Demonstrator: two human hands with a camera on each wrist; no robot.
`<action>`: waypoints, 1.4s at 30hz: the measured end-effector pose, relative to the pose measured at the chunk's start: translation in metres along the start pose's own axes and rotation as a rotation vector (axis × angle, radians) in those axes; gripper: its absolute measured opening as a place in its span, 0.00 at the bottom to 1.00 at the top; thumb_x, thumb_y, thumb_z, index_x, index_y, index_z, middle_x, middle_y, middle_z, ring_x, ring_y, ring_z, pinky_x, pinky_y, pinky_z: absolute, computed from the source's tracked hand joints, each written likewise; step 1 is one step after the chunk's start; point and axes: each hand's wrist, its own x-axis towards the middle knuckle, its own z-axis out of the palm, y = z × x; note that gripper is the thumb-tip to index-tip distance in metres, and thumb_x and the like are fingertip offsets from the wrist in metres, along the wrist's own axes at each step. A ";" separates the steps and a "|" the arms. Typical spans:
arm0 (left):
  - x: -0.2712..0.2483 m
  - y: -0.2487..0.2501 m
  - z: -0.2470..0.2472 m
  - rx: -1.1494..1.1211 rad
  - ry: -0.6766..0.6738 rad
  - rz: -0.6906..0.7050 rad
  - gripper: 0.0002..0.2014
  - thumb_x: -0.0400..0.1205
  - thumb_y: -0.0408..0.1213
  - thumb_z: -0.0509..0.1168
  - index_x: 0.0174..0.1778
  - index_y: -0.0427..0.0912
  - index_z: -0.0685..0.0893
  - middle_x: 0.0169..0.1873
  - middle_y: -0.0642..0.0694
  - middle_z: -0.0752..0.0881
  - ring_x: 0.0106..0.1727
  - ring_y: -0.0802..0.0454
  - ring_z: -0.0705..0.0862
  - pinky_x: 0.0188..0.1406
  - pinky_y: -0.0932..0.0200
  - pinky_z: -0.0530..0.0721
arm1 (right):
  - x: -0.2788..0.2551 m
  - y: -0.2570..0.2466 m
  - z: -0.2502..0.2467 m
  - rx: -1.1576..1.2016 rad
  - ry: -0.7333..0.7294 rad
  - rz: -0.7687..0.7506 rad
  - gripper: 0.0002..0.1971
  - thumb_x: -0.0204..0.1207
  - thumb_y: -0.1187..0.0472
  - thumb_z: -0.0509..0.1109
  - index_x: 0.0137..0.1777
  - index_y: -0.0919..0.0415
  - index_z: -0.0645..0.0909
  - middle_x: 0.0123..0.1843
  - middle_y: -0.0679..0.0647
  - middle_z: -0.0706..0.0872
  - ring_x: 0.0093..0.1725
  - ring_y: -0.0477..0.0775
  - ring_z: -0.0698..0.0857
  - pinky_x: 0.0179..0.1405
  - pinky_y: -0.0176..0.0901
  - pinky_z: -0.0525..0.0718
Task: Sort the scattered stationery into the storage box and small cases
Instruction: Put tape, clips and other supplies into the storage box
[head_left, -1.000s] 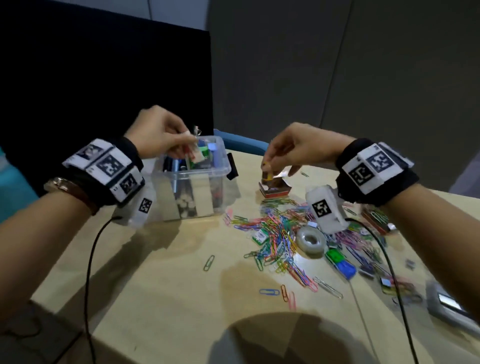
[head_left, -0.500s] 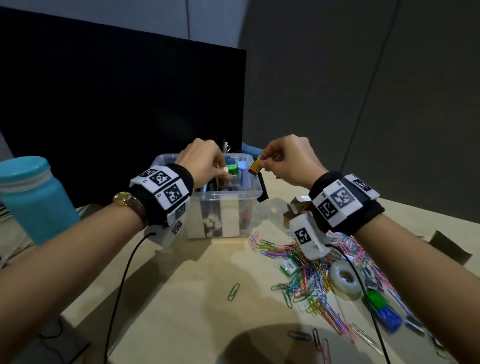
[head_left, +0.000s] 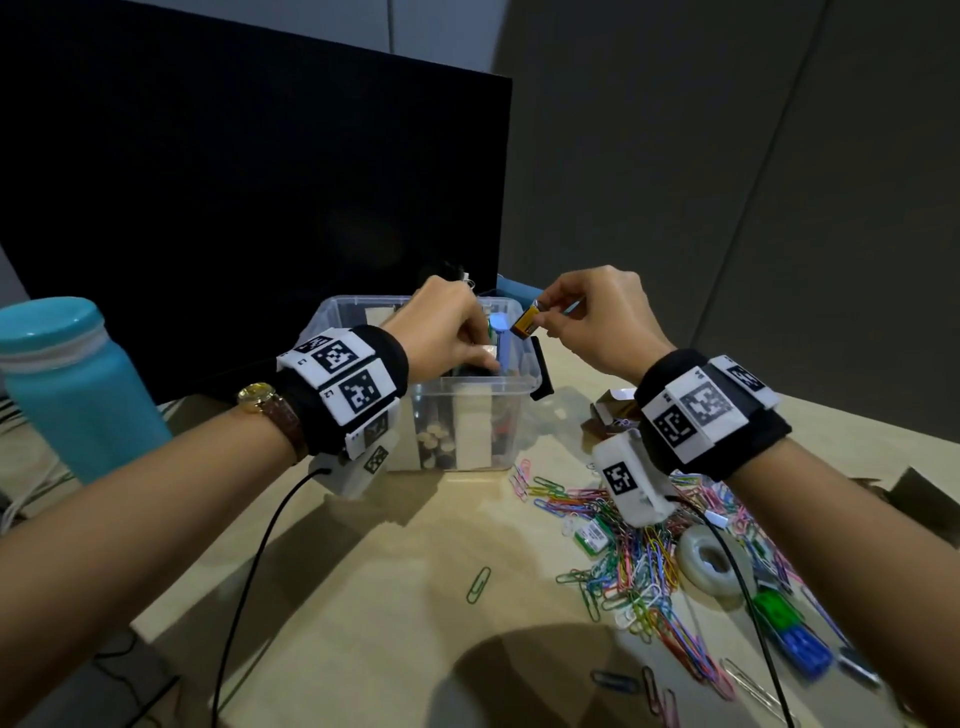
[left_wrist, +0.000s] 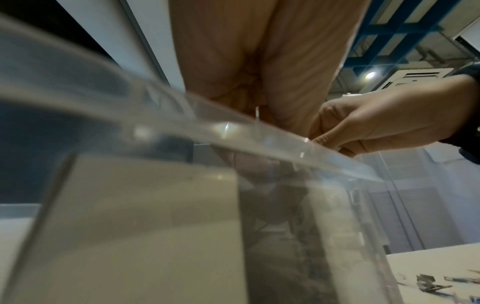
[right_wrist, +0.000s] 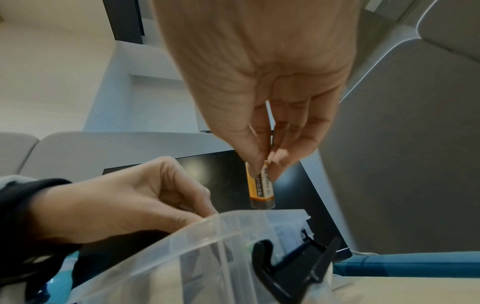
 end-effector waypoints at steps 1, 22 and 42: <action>-0.001 0.000 -0.002 -0.022 0.015 0.003 0.14 0.74 0.45 0.76 0.41 0.35 0.92 0.35 0.44 0.90 0.37 0.52 0.86 0.39 0.62 0.85 | 0.000 0.001 0.000 0.007 0.008 0.008 0.03 0.76 0.57 0.76 0.48 0.52 0.87 0.43 0.48 0.89 0.44 0.48 0.89 0.51 0.53 0.89; 0.013 0.001 -0.001 0.238 0.071 -0.216 0.18 0.81 0.52 0.67 0.30 0.45 0.80 0.27 0.51 0.79 0.35 0.50 0.81 0.32 0.56 0.72 | -0.006 0.008 -0.002 -0.004 0.062 0.045 0.06 0.76 0.53 0.76 0.49 0.52 0.87 0.40 0.45 0.88 0.41 0.48 0.88 0.48 0.54 0.89; 0.030 -0.019 -0.013 -0.176 -0.378 -0.285 0.15 0.80 0.44 0.70 0.60 0.42 0.86 0.44 0.47 0.86 0.46 0.51 0.85 0.53 0.49 0.86 | -0.013 -0.005 -0.006 0.148 -0.044 -0.091 0.09 0.73 0.57 0.79 0.53 0.56 0.88 0.36 0.46 0.89 0.33 0.36 0.83 0.43 0.29 0.84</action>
